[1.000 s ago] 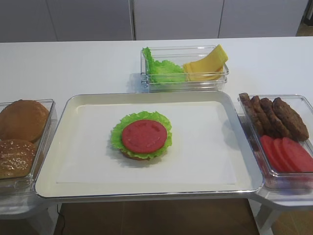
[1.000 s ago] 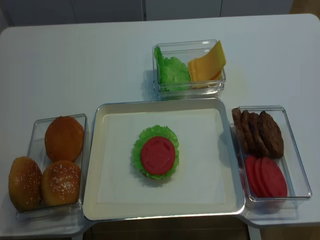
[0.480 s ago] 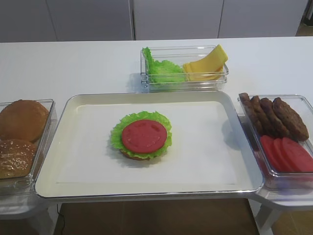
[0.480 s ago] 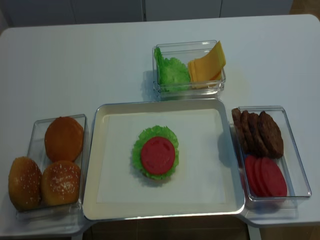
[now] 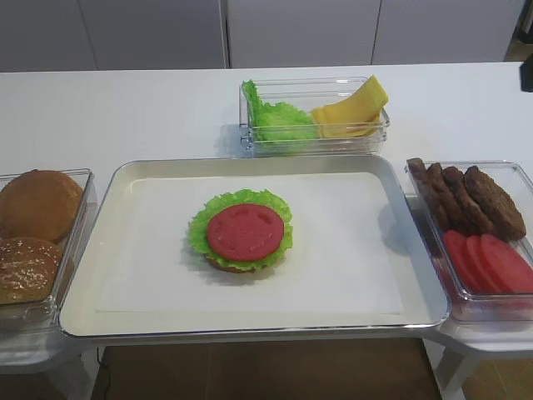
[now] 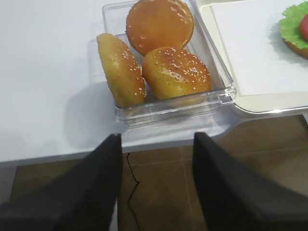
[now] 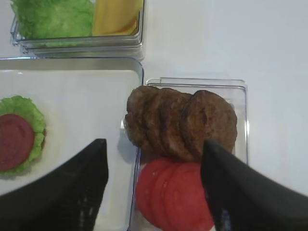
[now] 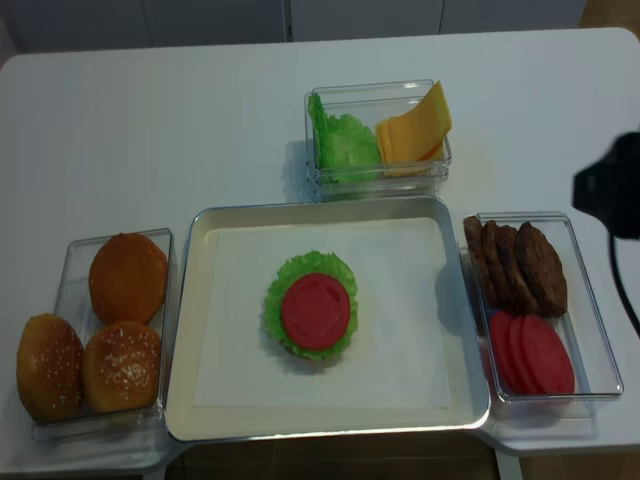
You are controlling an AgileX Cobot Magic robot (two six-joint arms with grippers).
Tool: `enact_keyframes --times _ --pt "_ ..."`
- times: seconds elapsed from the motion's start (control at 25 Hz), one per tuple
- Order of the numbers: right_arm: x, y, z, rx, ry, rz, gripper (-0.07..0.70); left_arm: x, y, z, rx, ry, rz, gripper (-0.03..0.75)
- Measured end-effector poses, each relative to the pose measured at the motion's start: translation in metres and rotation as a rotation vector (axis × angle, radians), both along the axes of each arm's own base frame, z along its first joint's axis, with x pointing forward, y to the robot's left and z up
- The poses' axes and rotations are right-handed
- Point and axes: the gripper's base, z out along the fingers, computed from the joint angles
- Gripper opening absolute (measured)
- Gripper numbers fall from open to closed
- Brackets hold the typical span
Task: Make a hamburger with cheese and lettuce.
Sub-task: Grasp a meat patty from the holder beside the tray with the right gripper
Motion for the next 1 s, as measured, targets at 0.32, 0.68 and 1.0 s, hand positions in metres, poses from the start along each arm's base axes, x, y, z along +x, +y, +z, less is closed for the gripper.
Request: enact_keyframes --times 0.32,0.68,1.0 --pt "0.055 0.051 -0.024 -0.140 0.129 0.037 0.472 0.000 0.000 0.000 0.000 0.000 0.000 0.359" --pt "0.095 0.094 -0.066 -0.311 0.269 0.046 0.469 0.000 0.000 0.000 0.000 0.000 0.000 0.359" --pt "0.109 0.102 -0.096 -0.383 0.368 0.021 0.469 0.000 0.000 0.000 0.000 0.000 0.000 0.359"
